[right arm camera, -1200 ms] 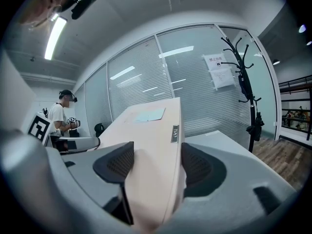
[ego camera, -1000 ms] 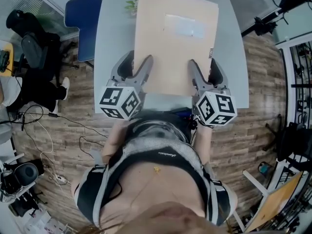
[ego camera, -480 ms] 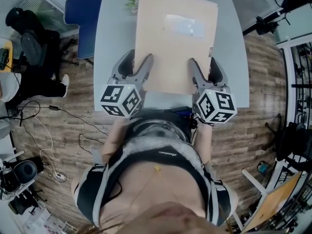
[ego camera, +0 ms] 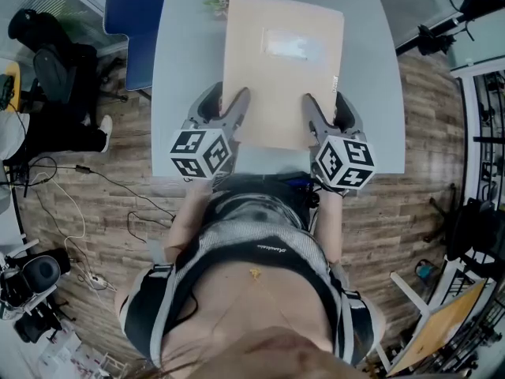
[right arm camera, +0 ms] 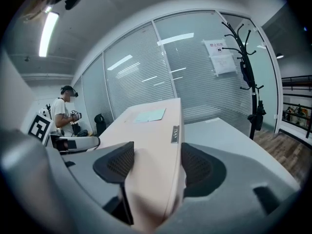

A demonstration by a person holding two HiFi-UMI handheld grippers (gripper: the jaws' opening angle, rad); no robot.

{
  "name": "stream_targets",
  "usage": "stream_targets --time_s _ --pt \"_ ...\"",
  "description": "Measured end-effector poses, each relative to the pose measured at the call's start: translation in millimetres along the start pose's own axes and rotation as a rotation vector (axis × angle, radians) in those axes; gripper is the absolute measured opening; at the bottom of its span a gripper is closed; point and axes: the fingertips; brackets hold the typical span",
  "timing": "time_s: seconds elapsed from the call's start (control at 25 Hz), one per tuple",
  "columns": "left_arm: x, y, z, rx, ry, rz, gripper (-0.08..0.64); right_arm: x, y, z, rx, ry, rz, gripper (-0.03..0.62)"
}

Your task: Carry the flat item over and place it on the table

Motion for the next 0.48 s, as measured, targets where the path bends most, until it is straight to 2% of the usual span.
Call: stream_targets --time_s 0.48 --pt "35.5 -67.6 30.3 0.124 0.060 -0.036 0.247 -23.8 -71.7 40.5 0.116 -0.012 0.081 0.305"
Point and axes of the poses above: the fingertips, and each gripper's own axes: z forward along the fingers, x to its left, y out of its top, and after that the axes turned 6 degrees about y, right-handed
